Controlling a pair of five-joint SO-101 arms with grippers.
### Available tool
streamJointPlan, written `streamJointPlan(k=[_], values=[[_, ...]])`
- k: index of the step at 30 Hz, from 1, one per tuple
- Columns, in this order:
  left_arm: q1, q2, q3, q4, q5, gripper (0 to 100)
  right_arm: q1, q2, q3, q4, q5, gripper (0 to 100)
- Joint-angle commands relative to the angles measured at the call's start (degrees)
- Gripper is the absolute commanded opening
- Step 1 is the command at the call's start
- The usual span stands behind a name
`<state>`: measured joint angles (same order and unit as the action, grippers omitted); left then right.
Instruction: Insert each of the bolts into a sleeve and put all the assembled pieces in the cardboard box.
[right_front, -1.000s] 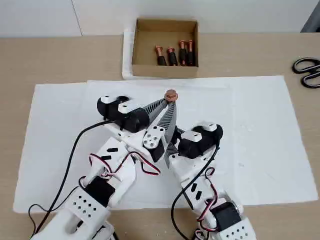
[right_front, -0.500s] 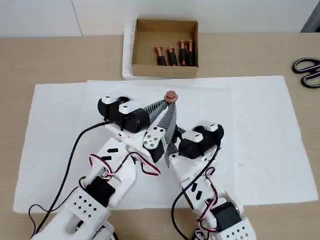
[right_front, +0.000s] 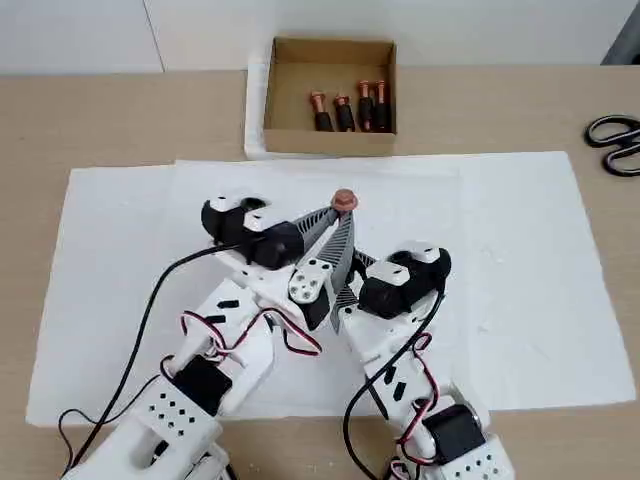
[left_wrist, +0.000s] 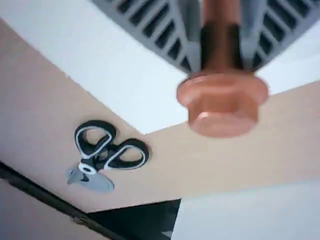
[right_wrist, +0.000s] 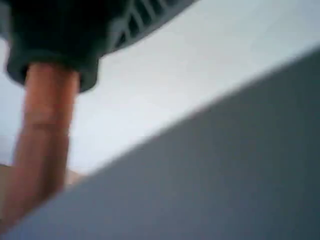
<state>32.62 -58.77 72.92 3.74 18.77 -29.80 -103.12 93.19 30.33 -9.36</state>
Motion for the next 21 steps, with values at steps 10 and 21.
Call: streamJointPlan(k=[10,21], values=[[-0.18,-1.76,-0.48,6.77,-0.62,1,0.22,-0.92,-4.40,-1.10,-0.18,0.5],[2.55,-1.76,-0.66,11.60,-1.67,1,0.22,-0.92,-4.40,-1.10,-0.18,0.5]])
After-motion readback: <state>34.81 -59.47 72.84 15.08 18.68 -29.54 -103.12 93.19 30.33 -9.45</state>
